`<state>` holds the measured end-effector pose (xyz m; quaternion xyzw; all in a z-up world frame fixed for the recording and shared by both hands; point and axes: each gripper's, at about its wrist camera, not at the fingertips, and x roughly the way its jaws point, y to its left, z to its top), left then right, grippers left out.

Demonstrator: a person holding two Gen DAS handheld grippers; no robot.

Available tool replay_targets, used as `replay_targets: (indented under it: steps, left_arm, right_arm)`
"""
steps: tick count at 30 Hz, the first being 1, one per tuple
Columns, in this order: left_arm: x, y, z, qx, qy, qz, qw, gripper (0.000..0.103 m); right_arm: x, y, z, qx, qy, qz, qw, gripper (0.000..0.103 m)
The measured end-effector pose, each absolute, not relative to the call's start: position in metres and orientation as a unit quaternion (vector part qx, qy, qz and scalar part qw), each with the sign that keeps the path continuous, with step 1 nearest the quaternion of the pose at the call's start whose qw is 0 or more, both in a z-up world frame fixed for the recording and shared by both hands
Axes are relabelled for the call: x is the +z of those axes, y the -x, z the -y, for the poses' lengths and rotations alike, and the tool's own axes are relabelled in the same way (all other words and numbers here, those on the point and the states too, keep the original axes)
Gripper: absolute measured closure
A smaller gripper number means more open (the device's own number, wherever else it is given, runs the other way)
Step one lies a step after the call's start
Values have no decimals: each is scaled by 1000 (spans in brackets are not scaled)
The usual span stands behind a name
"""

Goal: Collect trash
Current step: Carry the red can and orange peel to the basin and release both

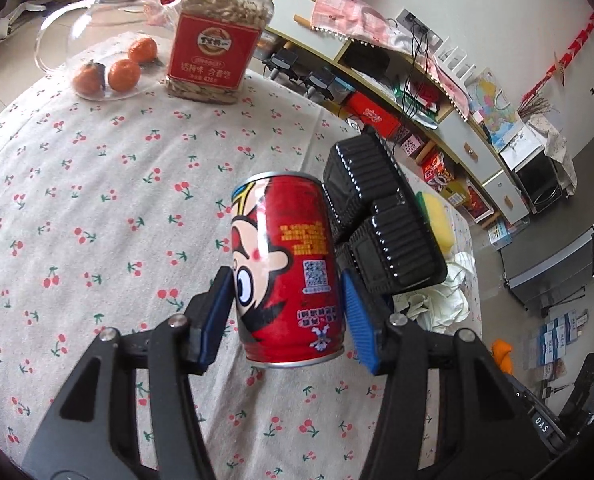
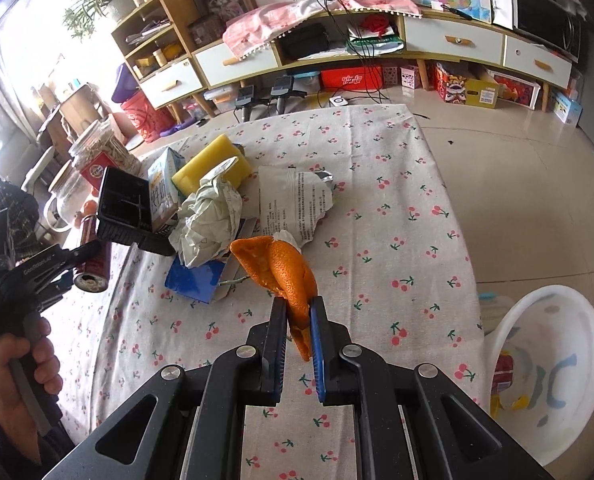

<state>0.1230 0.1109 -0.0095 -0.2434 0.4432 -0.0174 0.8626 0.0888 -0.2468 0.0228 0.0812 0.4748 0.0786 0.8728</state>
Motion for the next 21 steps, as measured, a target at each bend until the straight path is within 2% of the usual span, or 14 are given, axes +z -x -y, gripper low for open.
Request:
replay_targets:
  steps: [6,12,15,21]
  left_arm:
    - [20,-105,-116,-30,274,-402,873,47]
    - [54,-91,-101,-70,264,-366,890,47]
    - [59,-89,-82,-101,256,-368,888,47]
    - [47,-86,-22,-163,221,-398,876,47]
  right_arm:
    - [38,-81,283,40,-107,-456,882,91]
    - [65,-56,370,-48,-159,-422,891,91]
    - [54,-47,409,-115,-148,-452,872,91]
    - [-4,-46,431,-197,-79,-564,798,91]
